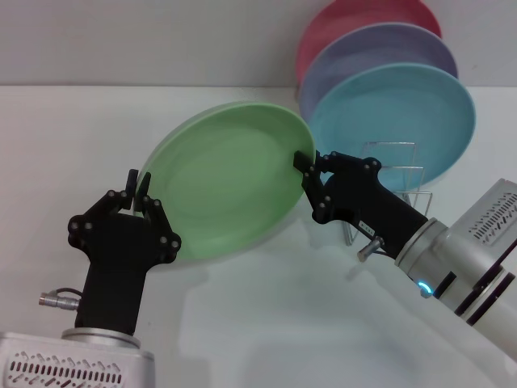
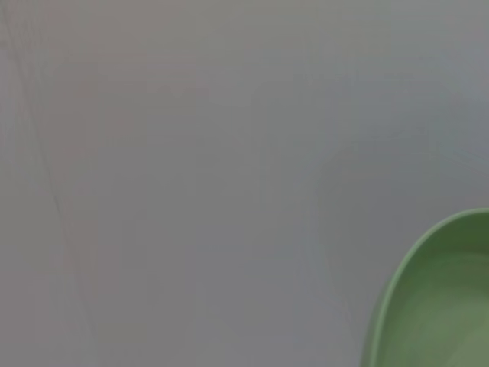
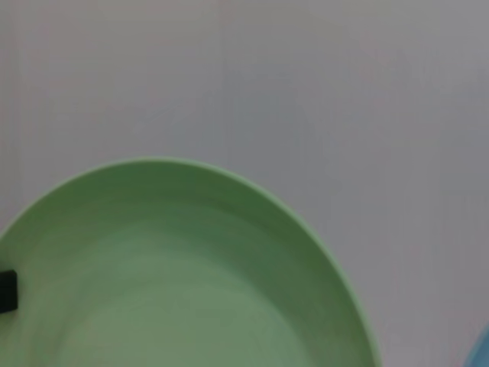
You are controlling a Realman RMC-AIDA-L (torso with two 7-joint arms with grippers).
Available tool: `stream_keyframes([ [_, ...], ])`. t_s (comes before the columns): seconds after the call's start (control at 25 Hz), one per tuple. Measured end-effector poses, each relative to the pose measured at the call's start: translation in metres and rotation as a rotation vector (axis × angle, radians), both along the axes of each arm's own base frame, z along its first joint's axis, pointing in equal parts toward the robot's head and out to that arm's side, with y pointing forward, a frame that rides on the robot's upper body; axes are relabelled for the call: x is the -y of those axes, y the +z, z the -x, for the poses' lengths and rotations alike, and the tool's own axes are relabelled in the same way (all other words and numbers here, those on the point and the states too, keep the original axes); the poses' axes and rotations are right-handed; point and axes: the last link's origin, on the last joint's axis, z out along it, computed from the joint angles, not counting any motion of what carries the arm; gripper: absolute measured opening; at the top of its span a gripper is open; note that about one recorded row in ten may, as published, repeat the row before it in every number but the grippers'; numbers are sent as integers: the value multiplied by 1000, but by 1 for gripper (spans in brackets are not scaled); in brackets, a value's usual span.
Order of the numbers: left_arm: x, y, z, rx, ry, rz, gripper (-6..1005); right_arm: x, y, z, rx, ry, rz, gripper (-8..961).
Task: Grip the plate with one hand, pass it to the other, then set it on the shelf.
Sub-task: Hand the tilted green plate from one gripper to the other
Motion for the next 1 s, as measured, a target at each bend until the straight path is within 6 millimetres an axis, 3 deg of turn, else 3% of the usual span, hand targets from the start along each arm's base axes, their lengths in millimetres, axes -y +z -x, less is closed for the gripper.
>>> stream_keyframes([
  [1.0, 0, 0, 0, 3, -2, 1, 121, 1, 0, -2, 6, -1, -5, 78],
])
